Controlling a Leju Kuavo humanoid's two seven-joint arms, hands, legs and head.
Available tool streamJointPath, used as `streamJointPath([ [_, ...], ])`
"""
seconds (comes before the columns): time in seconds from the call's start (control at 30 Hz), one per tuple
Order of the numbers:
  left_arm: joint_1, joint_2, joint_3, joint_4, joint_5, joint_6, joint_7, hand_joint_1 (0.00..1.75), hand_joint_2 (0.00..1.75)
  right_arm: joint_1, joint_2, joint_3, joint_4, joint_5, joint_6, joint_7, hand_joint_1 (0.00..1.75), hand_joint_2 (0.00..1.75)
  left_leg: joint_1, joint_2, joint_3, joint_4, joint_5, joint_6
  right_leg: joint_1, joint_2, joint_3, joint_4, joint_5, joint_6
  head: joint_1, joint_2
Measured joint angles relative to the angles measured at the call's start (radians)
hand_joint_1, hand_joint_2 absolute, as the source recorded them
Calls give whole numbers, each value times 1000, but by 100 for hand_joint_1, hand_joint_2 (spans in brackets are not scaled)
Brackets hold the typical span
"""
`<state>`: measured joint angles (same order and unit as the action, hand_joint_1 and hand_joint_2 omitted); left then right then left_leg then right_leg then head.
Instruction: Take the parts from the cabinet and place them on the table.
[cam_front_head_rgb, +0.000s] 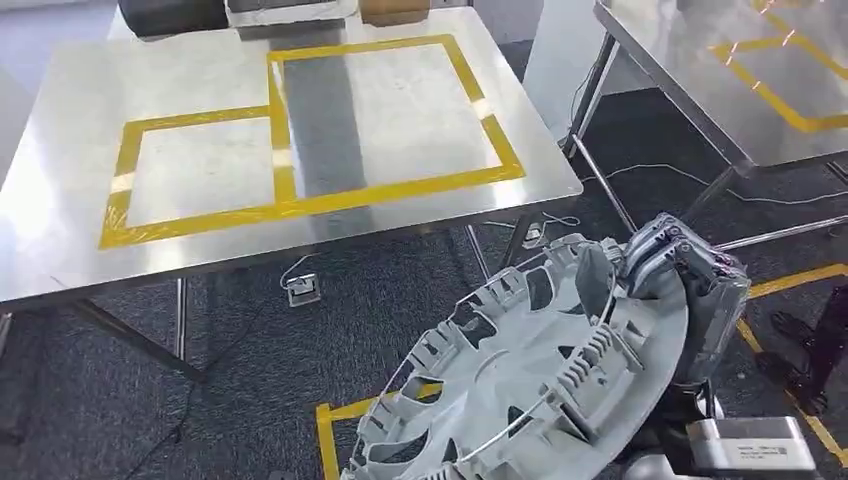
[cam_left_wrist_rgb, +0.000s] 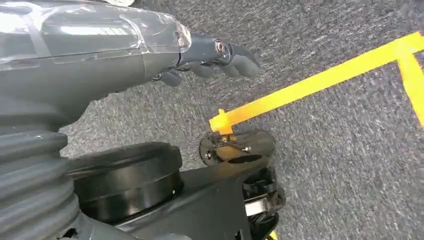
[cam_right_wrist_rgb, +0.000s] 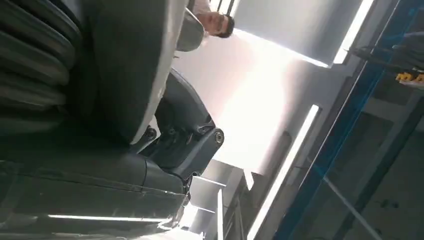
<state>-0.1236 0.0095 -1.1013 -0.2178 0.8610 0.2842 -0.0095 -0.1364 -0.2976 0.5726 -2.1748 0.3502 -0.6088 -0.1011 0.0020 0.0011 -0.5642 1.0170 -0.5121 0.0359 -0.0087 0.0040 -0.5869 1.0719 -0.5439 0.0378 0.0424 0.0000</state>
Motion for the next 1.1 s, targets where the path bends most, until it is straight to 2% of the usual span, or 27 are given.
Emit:
streamJointPath([
  [0.07, 0, 0, 0, 0, -3, 0, 0, 0, 175, 4, 0, 0, 1, 0, 0, 0, 175, 175, 0, 2, 8, 0, -6, 4, -1, 0, -84, 164, -69, 4, 6, 0],
  [0.1, 0, 0, 0, 0, -3, 1, 0, 0, 175, 7, -1, -1, 1, 0, 0, 0, 175, 175, 0, 2, 11, 0, -9, 4, -1, 0, -117, 221, -85, 5, 6, 0],
  [0.13, 1, 0, 0, 0, -3, 1, 0, 0, 175, 10, -2, -1, 1, -1, 0, 0, 175, 175, 0, 1, 17, 1, -13, 2, -1, 0, -141, 252, -76, 5, 7, 0],
  [0.17, 2, 0, 0, 0, -4, 1, 0, 0, 175, 10, -2, -1, 1, -1, 0, 0, 175, 175, 0, 0, 25, 1, -19, -1, -2, 0, -134, 225, -39, 4, 9, 0],
  [0.2, 2, 0, 0, 0, -5, 1, 0, 0, 175, 10, -3, -1, 0, -1, 1, 0, 175, 175, 0, -1, 35, 1, -25, -3, -2, -1, -108, 160, 10, 1, 10, 0],
  [0.23, 1, -1, 0, 0, -5, 1, 0, 0, 175, 10, -3, -1, 0, -1, 1, 0, 175, 175, 0, -2, 46, 1, -32, -8, -2, -1, -71, 71, 65, -2, 11, 0],
  [0.27, 1, -2, 0, 0, -5, 0, 2, 0, 175, 10, -3, -1, 0, -1, 1, 0, 175, 175, 0, -2, 56, 1, -41, -12, -2, -3, -36, -17, 105, -7, 13, 0],
  [0.3, -1, -1, 0, 0, -5, 0, 3, 0, 175, 9, -3, -1, 2, -2, 1, 0, 175, 175, -6, -3, 55, 1, -48, -20, 4, -4, -19, -27, 84, -12, 13, 0],
  [0.33, -1, -1, 0, 0, -6, 0, 5, 0, 175, 7, -3, -1, 0, -2, 2, 0, 175, 175, -5, -2, 52, 2, -51, -27, 3, -4, -10, -50, 70, -21, 15, 0],
  [0.37, -2, -1, 0, 0, -6, 0, 6, 0, 175, 11, -4, 0, 0, -1, 2, 0, 175, 175, -4, -1, 54, -1, -51, -31, 6, -1, -13, -48, 70, -24, 9, 0],
  [0.4, -1, -1, 0, 0, -6, 0, 7, 0, 175, 12, -4, 0, 0, -1, 2, 0, 175, 175, -2, 2, 56, -7, -53, -37, 7, -1, -13, -46, 64, -32, 9, 0],
  [0.47, -3, 0, 0, 0, -6, 0, 8, 0, 175, 12, -4, 0, -1, 0, 2, -1, 175, 175, -2, 2, 64, 1, -69, -50, -1, 0, 4, -63, 64, -40, 8, 0],
  [0.5, -4, 0, 0, 0, -7, 0, 8, 0, 175, 11, -3, 0, -3, 0, 2, -1, 175, 175, -2, 0, 45, 43, -88, -53, -1, -2, 14, -69, 59, -48, -3, 0],
  [0.57, -4, 0, 0, 0, -6, 0, 8, 0, 175, 11, -3, 0, -3, 1, 2, -1, 175, 175, 1, -2, -49, 197, -142, -60, -1, -4, 24, -69, 49, -54, -15, 0],
  [0.6, -1, 0, 0, 0, -6, 0, 9, 0, 175, 13, -3, 0, -2, 1, 2, -1, 175, 175, 2, -2, -100, 267, -155, -62, 0, -3, 30, -69, 42, -54, -18, 0],
  [0.63, 0, 0, 0, 0, -6, 0, 10, 0, 175, 13, -3, 0, -2, 1, 2, -1, 175, 175, 4, -2, -134, 299, -148, -64, 0, -3, 38, -69, 35, -54, -20, 0],
  [0.67, 1, 0, 0, 0, -6, 0, 11, 0, 175, 14, -3, 0, -2, 1, 1, -1, 175, 175, 6, -2, -147, 285, -108, -64, 0, -1, 51, -69, 26, -51, -25, 0],
  [0.7, 1, 0, 0, 0, -7, 0, 14, 0, 175, 15, -3, 0, -2, 2, 1, -1, 175, 175, 7, -2, -139, 237, -54, -63, -1, 0, 65, -69, 15, -49, -32, 0],
  [0.77, 2, 1, 0, 0, -7, 0, 16, 0, 175, 16, -3, 0, -2, 4, 1, -1, 175, 175, 9, 0, -89, 76, 68, -60, -2, 1, 100, -69, -10, -40, -44, 0],
  [0.8, 0, 1, 0, 0, -8, -1, 17, 0, 175, 16, -2, 0, -2, 4, 1, -1, 175, 175, 6, 0, -81, 79, 53, -58, -3, 0, 105, -72, -19, -33, -45, 0],
  [0.83, 0, 1, 0, 0, -8, -1, 17, 0, 175, 13, -3, 0, -3, 5, 1, -1, 175, 175, 2, 0, -63, 55, 43, -53, 0, 4, 108, -68, -28, -23, -45, 0],
  [0.87, -2, 2, 0, 0, -8, -1, 17, 0, 175, 14, -3, 1, -5, 6, 0, -2, 175, 175, -1, -1, -55, 44, 19, -40, -2, 4, 107, -69, -29, -19, -48, 0],
  [0.93, 1, 2, 0, 0, -8, 0, 18, 0, 175, 15, -3, 2, -6, 6, 0, -3, 175, 175, -3, -1, -52, 38, 9, -25, -3, 3, 113, -68, -29, -12, -44, 0],
  [0.97, 1, 3, 0, 0, -8, 0, 18, 0, 175, 16, -3, 1, -6, 6, 0, -3, 175, 175, 3, -3, -36, 32, 7, -20, -4, 1, 108, -57, -36, -8, -44, 0],
  [1.0, 0, 4, 0, 0, -10, 0, 16, 0, 175, 15, -3, 0, -6, 7, 0, -3, 175, 175, 3, -1, -24, 28, 1, -14, -4, 0, 97, -21, -36, -3, -37, 0],
  [1.03, -1, 3, 0, 0, -10, 0, 16, 0, 175, 13, -3, 0, -6, 7, 0, -4, 175, 175, 3, 1, -15, 27, -6, -8, -4, 0, 64, 39, -52, 1, -31, 0],
  [1.1, -1, 3, 0, 0, -11, 0, 16, 0, 175, 16, -3, 0, -5, 6, 0, -4, 175, 175, 0, 5, 2, 27, -24, -3, -3, 0, -41, 194, -109, 4, -23, 0],
])
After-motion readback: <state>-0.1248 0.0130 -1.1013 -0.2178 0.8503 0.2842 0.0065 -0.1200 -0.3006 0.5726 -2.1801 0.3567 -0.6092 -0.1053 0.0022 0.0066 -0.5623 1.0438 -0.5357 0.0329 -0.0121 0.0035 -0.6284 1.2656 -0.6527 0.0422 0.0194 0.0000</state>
